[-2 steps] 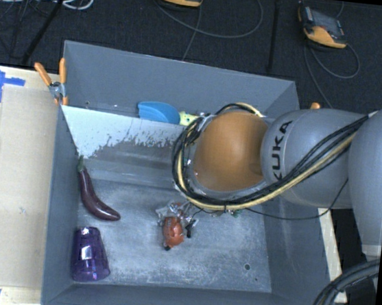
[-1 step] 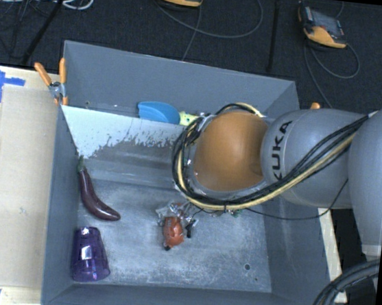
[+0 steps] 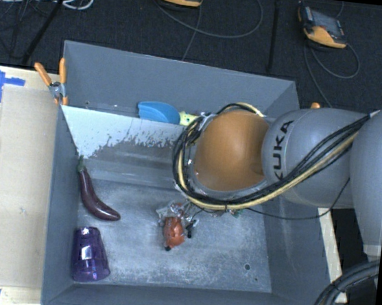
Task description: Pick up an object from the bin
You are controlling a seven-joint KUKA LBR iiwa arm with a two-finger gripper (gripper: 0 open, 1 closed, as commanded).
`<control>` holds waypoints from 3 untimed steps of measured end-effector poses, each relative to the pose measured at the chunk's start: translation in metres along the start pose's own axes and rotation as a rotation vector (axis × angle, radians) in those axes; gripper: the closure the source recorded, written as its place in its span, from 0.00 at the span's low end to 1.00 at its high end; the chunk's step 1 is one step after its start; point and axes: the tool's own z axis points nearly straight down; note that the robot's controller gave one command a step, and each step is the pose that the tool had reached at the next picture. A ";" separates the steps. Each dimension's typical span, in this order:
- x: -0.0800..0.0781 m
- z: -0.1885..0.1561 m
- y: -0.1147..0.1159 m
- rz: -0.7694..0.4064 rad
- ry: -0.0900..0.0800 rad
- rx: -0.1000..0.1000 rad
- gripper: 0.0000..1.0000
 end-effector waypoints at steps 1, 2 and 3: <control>0.000 -0.011 0.001 0.001 0.000 0.000 1.00; -0.001 -0.022 0.001 0.002 -0.001 0.002 1.00; 0.000 -0.036 0.001 0.003 0.000 0.000 1.00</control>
Offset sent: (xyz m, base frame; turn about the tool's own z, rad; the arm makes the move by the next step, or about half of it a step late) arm -0.0002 0.0000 0.0471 0.0000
